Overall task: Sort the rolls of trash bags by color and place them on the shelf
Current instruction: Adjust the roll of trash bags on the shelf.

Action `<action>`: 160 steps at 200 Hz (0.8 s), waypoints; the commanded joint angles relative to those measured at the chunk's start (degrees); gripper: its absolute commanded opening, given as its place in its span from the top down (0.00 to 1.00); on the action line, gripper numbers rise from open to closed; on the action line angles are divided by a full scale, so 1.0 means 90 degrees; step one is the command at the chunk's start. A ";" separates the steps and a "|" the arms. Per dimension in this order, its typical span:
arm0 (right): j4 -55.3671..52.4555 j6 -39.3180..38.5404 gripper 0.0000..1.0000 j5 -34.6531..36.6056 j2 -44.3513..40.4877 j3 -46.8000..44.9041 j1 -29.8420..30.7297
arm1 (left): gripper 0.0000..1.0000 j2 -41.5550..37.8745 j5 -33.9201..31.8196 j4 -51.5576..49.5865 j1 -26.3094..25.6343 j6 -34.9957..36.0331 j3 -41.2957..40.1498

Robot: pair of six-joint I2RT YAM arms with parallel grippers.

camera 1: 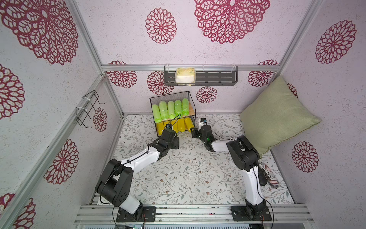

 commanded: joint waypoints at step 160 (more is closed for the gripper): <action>0.0844 0.0020 0.47 -0.0529 -0.0906 -0.1087 -0.0107 | 0.32 -0.0069 0.0168 0.0097 0.0061 -0.0032 -0.0088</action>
